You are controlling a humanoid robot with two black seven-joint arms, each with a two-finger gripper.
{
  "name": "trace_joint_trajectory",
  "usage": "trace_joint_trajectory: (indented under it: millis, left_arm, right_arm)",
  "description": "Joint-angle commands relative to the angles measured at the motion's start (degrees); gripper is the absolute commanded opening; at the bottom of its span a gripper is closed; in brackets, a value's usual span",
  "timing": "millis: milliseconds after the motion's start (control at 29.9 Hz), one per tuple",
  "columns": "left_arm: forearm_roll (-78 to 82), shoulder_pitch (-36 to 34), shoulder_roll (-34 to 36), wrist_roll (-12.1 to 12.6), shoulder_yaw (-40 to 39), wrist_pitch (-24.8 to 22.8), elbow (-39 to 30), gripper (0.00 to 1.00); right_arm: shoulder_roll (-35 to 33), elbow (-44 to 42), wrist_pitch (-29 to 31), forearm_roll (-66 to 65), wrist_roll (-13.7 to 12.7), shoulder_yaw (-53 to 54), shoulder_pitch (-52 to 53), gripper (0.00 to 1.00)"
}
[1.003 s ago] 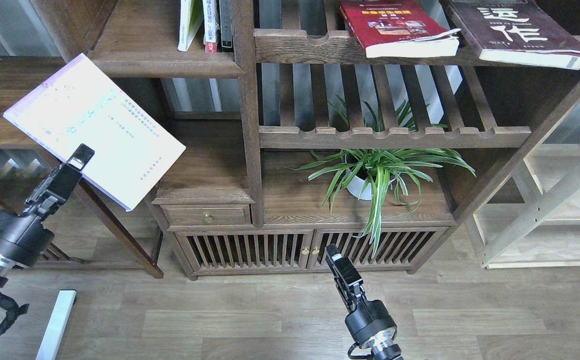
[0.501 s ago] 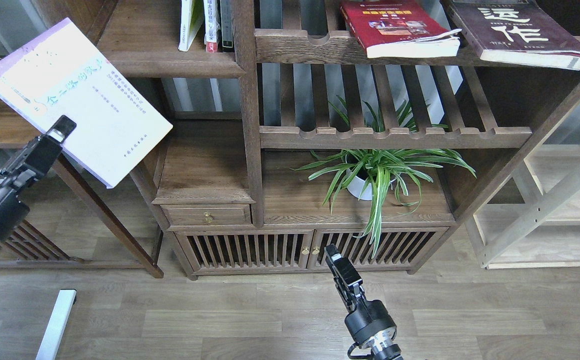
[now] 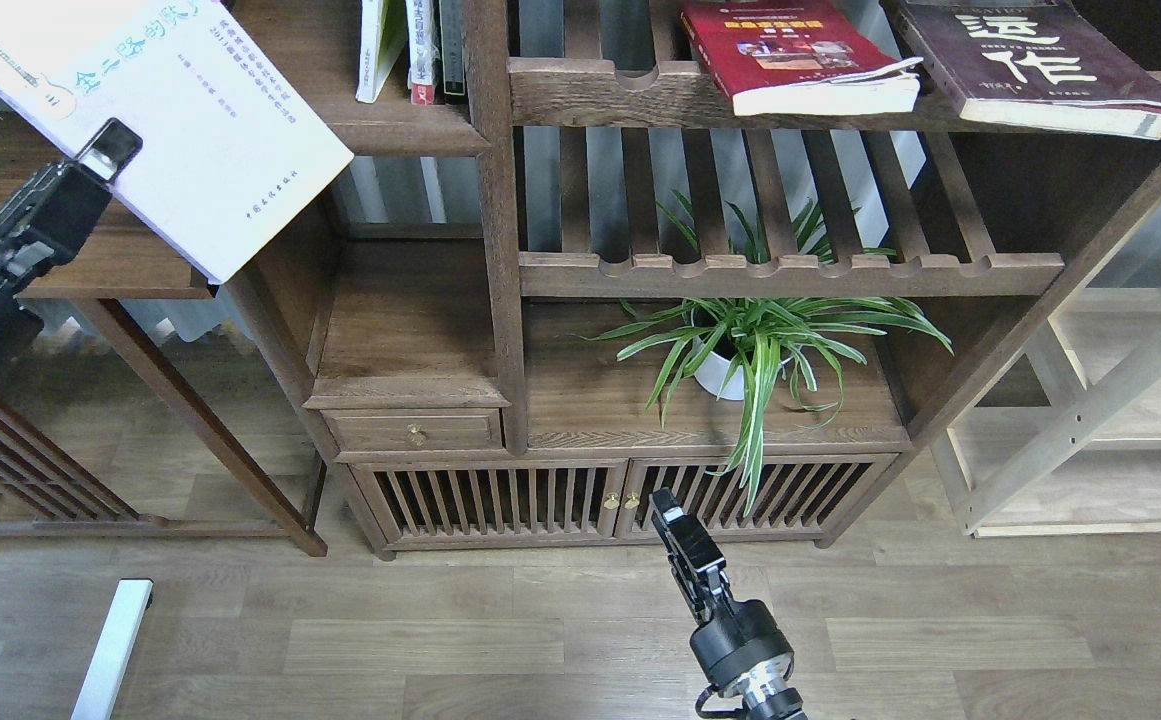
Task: Organize books on shelf
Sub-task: 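Raise the white book with the left gripper toward the upper shelf, then push the white book onto the top shelf beside the standing books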
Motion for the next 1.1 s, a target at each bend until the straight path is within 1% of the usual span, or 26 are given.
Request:
trace_joint_trajectory:
  millis: [0,67,167,301,468,635,869,969,1070]
  left_arm:
    - [0.3,-2.1,0.7,1.0,0.2,0.0,0.8,0.02]
    - [0.4,-3.7,1.5,1.8,0.3,0.0,1.5,0.02]
    - [0.7,-6.6,3.1,2.3,0.4,0.0,2.8,0.02]
    - [2.8,-8.6,6.4,2.3,0.6,0.0,4.9,0.02]
    - [6.9,-10.7,8.6,2.3,1.6,0.0,6.7,0.02]
    - [7.4,-13.3,11.2,2.3,4.4,0.0,6.8,0.02]
    - [7.7,-19.8,14.2,2.3,9.2,0.0,8.1,0.02]
    - [7.7,-23.1,14.6,2.3,12.0,0.0,9.5,0.02]
    - [7.6,-23.8,14.3,1.9,13.3,0.0,10.0,0.02]
  right_arm:
    - [0.0,0.0,0.0,0.1,0.0,0.0,0.0,0.56]
    - [0.0,0.1,0.0,0.0,0.0,-0.1,0.0,0.56]
    - [0.0,0.1,0.0,-0.3,0.0,-0.2,0.0,0.56]
    - [0.0,0.1,0.0,-1.0,0.0,-0.3,-0.1,0.56]
    - [0.0,0.1,0.0,-1.1,0.0,-0.6,-0.1,0.56]
    - [0.0,0.3,0.0,-1.1,0.0,-0.7,-0.2,0.56]
    - [0.0,0.4,0.0,-1.8,0.0,-0.9,-0.2,0.56]
    - [0.0,0.4,0.0,-2.2,0.0,-0.8,-0.2,0.56]
    - [0.0,0.4,0.0,-2.3,0.0,-0.8,-0.2,0.56]
